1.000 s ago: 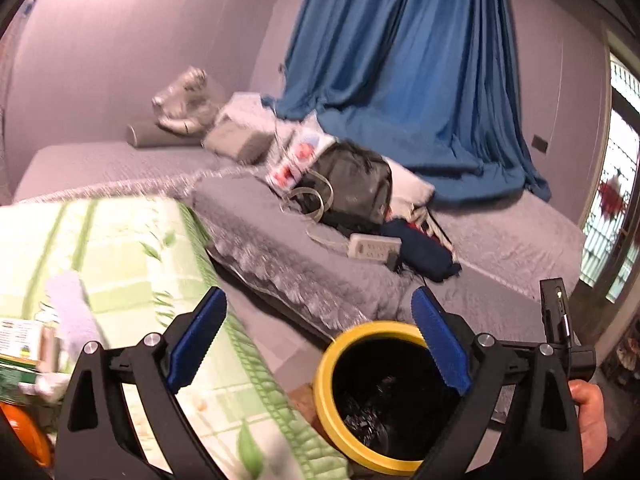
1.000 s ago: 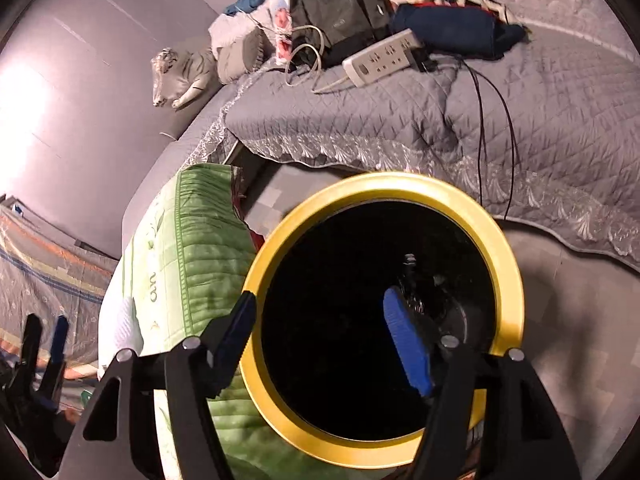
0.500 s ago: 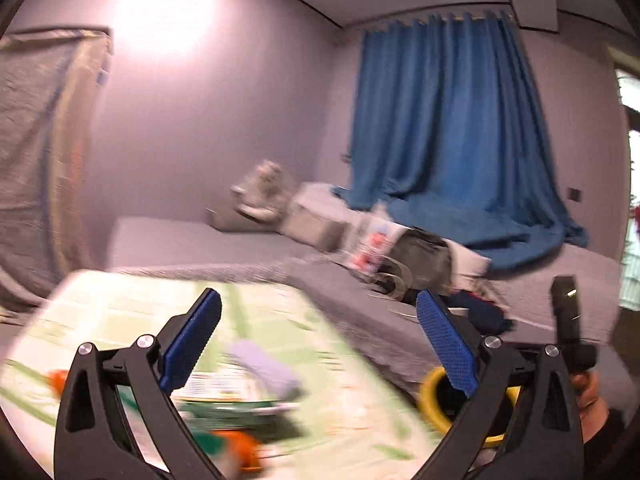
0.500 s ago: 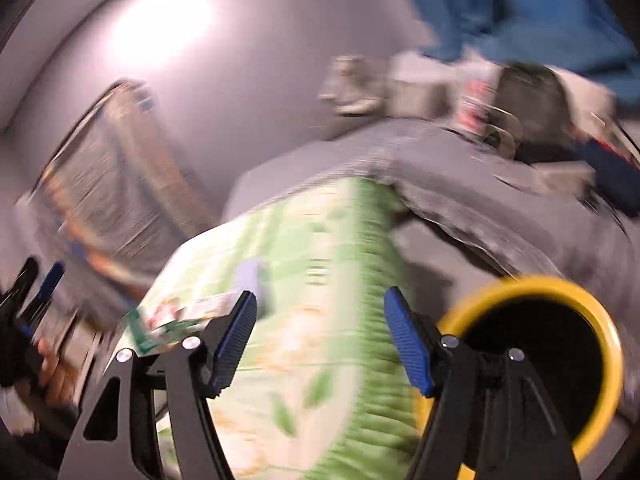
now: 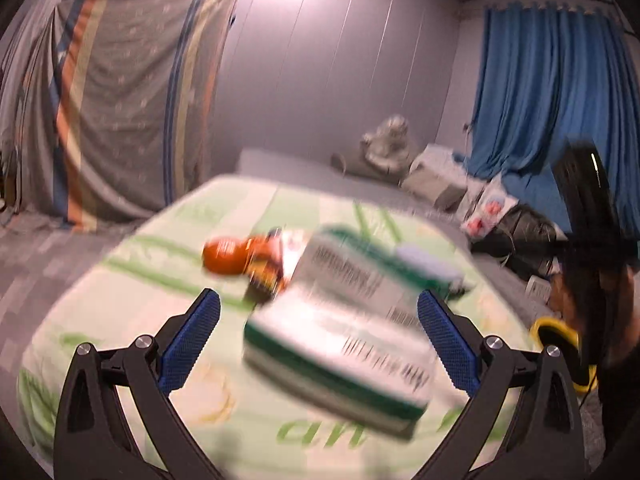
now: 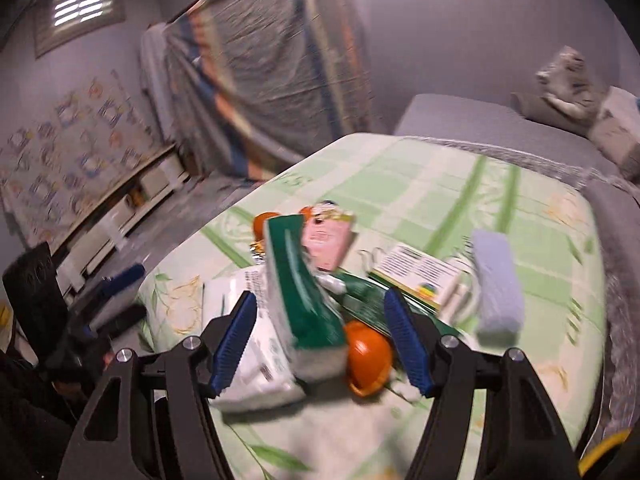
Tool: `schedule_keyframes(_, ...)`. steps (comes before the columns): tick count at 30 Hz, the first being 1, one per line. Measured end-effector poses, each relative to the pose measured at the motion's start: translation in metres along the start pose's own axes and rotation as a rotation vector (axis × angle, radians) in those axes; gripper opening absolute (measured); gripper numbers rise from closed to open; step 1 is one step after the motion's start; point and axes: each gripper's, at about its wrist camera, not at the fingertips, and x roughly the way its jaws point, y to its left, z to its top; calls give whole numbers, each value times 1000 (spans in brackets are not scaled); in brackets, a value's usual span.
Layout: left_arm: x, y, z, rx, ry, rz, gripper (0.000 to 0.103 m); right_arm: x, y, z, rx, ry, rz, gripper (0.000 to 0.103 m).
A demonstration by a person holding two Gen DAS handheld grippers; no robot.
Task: Collect trash
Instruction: 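Grasp the green-and-white carton with the right gripper and lift it, then carry the green carton toward the yellow bin with the right gripper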
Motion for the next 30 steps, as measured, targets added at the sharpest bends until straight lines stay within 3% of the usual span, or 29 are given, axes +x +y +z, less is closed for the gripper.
schedule_keyframes(4,10,10,-13,-9,76,-18,95,51,19,21,-69,126,14,62)
schedule_keyframes(7,8,16,-25,-17,84,-42,95,81,20,25,-87,204,-23,55)
schedule_keyframes(11,13,10,-30,18,114,-56,95,105,15,20,-69,263,-10,49)
schedule_keyframes(12,16,11,-30,23,118,-59,95,109,15,19,-66,276,-7,46)
schedule_keyframes(14,19,8,-32,39,135,-66,95,114,16,16,-70,280,-9,25)
schedule_keyframes(15,21,8,-32,41,140,-67,95,115,16,16,-66,282,-4,23)
schedule_keyframes(23,22,-3,-31,72,157,-62,95,94,13,18,-28,180,1,18)
schedule_keyframes(30,22,-16,-28,114,153,-57,95,25,-22,33,108,2,56,19)
